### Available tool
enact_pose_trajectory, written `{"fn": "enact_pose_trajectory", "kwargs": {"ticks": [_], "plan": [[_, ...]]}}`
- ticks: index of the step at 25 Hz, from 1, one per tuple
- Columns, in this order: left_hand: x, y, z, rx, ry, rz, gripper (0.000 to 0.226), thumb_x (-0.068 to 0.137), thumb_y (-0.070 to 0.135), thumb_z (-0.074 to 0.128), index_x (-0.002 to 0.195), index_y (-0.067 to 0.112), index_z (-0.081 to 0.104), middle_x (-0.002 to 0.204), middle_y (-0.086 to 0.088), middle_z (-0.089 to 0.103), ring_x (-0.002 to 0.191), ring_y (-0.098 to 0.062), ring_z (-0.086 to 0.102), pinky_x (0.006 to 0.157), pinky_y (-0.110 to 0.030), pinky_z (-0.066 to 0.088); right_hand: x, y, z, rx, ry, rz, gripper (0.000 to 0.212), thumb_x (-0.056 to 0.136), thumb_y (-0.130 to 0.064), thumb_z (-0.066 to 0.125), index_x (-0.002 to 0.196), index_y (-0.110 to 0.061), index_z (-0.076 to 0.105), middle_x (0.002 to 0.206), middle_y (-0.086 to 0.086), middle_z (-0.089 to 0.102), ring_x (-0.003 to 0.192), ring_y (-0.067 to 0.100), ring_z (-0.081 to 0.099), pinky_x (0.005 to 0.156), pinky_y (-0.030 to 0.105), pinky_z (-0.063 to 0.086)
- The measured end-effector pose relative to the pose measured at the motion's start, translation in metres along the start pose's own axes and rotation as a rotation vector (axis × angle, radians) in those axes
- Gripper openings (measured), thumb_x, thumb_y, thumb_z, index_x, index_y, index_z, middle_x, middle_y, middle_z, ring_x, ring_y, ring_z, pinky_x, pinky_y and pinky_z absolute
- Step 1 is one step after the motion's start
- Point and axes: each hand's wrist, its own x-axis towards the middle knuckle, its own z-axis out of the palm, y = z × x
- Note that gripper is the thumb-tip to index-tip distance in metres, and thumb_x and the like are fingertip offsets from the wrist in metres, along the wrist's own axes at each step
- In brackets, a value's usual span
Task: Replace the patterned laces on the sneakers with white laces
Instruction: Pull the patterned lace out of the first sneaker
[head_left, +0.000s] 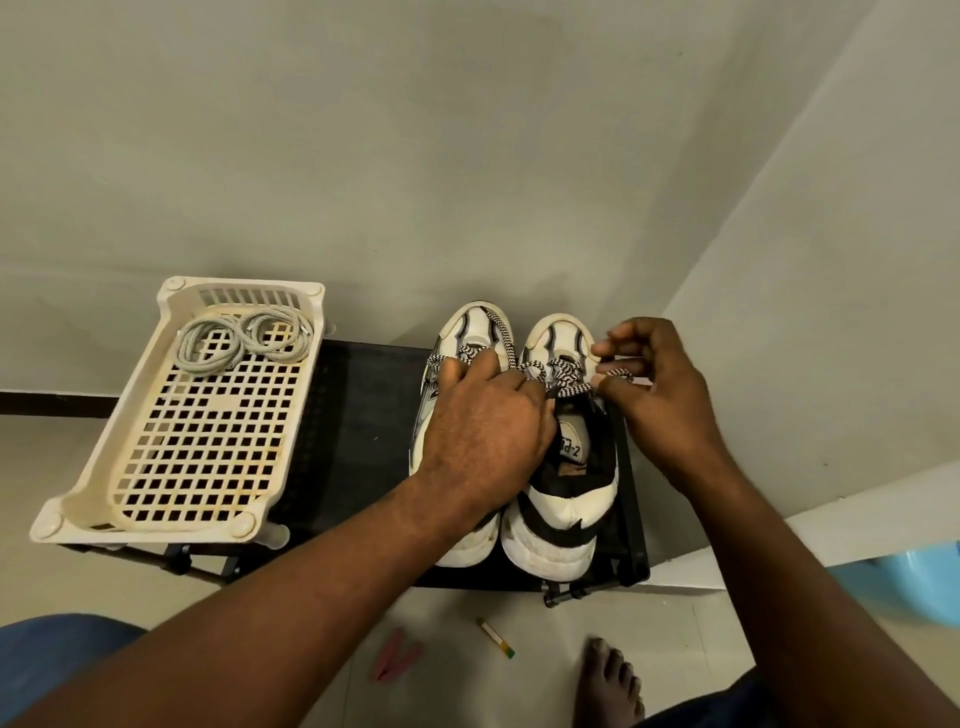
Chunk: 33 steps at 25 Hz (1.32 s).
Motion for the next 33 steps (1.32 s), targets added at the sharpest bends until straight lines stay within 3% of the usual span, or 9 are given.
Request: {"fn": "enact_pose_trajectory", "kwargs": {"ticks": [2, 8, 12, 15, 20, 26, 28, 31, 33], "plan": [[0.0, 0.0, 0.0, 0.005, 0.008, 0.001, 0.04, 0.104, 0.045, 0.04, 0.105, 0.023, 0.073, 0.099, 0.005, 0.074, 0.106, -0.021, 0.054, 0.093, -0.046, 0.036, -0.004, 0.0, 0.005, -0.222, -0.154, -0.184, 0.028, 0.087, -0.017, 0.081, 0.109, -0.027, 0.068, 0.103, -0.012, 0.072, 0.097, 0.01, 0.067, 0.088, 0.035, 0.056], [0.0, 0.001, -0.004, 0.014, -0.037, 0.011, 0.047, 0.102, 0.054, 0.037, 0.106, 0.025, 0.074, 0.1, 0.008, 0.073, 0.11, -0.02, 0.051, 0.095, -0.046, 0.032, -0.007, 0.003, 0.014, -0.38, 0.041, -0.194, 0.009, 0.092, -0.03, 0.075, 0.089, -0.03, 0.067, 0.088, -0.014, 0.071, 0.084, 0.013, 0.066, 0.074, 0.034, 0.053], [-0.003, -0.001, -0.008, -0.005, -0.059, 0.019, 0.046, 0.099, 0.06, 0.041, 0.107, 0.028, 0.073, 0.102, 0.011, 0.072, 0.112, -0.019, 0.048, 0.096, -0.046, 0.032, -0.001, -0.006, 0.017, 0.203, 0.305, 0.083, 0.012, 0.099, -0.015, 0.067, 0.09, -0.022, 0.064, 0.084, -0.005, 0.076, 0.082, 0.015, 0.074, 0.08, 0.033, 0.06], [-0.005, -0.005, -0.01, -0.031, -0.062, -0.002, 0.043, 0.101, 0.057, 0.042, 0.106, 0.028, 0.073, 0.102, 0.011, 0.071, 0.112, -0.019, 0.047, 0.096, -0.046, 0.032, 0.011, -0.014, 0.012, 0.503, 0.249, 0.208, 0.003, 0.101, -0.009, 0.062, 0.103, -0.01, 0.059, 0.075, 0.0, 0.072, 0.069, 0.014, 0.069, 0.075, 0.038, 0.057], [-0.002, -0.005, -0.008, -0.041, -0.084, -0.024, 0.043, 0.102, 0.056, 0.037, 0.111, 0.03, 0.071, 0.106, 0.014, 0.069, 0.113, -0.017, 0.045, 0.097, -0.045, 0.031, 0.007, -0.002, 0.005, -0.339, -0.097, -0.198, 0.014, 0.086, -0.038, 0.082, 0.087, -0.029, 0.071, 0.083, -0.007, 0.067, 0.077, 0.015, 0.063, 0.073, 0.035, 0.052], [-0.002, -0.005, -0.006, -0.056, -0.086, -0.013, 0.042, 0.104, 0.053, 0.038, 0.108, 0.029, 0.071, 0.104, 0.012, 0.068, 0.113, -0.019, 0.047, 0.096, -0.046, 0.032, 0.009, 0.012, 0.005, -0.474, -0.184, -0.351, 0.018, 0.09, -0.039, 0.073, 0.087, -0.022, 0.073, 0.092, -0.004, 0.061, 0.093, 0.023, 0.058, 0.079, 0.034, 0.042], [-0.003, -0.004, -0.005, -0.054, -0.073, -0.014, 0.041, 0.104, 0.052, 0.039, 0.108, 0.028, 0.071, 0.104, 0.012, 0.069, 0.112, -0.019, 0.047, 0.095, -0.046, 0.031, 0.007, 0.007, 0.01, -0.226, -0.142, -0.269, 0.015, 0.093, -0.033, 0.068, 0.09, -0.019, 0.071, 0.097, -0.003, 0.066, 0.097, 0.019, 0.063, 0.084, 0.035, 0.048], [-0.004, -0.006, -0.004, -0.053, -0.052, -0.013, 0.04, 0.104, 0.052, 0.04, 0.106, 0.027, 0.072, 0.104, 0.012, 0.07, 0.111, -0.02, 0.048, 0.094, -0.047, 0.033, 0.001, -0.018, 0.009, 0.585, -0.095, -0.008, 0.017, 0.107, -0.014, 0.053, 0.091, -0.012, 0.061, 0.092, -0.001, 0.074, 0.085, 0.016, 0.07, 0.077, 0.029, 0.056], [-0.005, -0.007, -0.003, -0.056, -0.041, -0.013, 0.039, 0.103, 0.051, 0.041, 0.104, 0.026, 0.071, 0.102, 0.011, 0.07, 0.109, -0.019, 0.049, 0.094, -0.047, 0.033, 0.002, -0.024, 0.006, 0.593, -0.037, 0.05, 0.012, 0.106, -0.015, 0.055, 0.095, -0.014, 0.057, 0.08, -0.001, 0.072, 0.07, 0.017, 0.067, 0.069, 0.031, 0.055]]}}
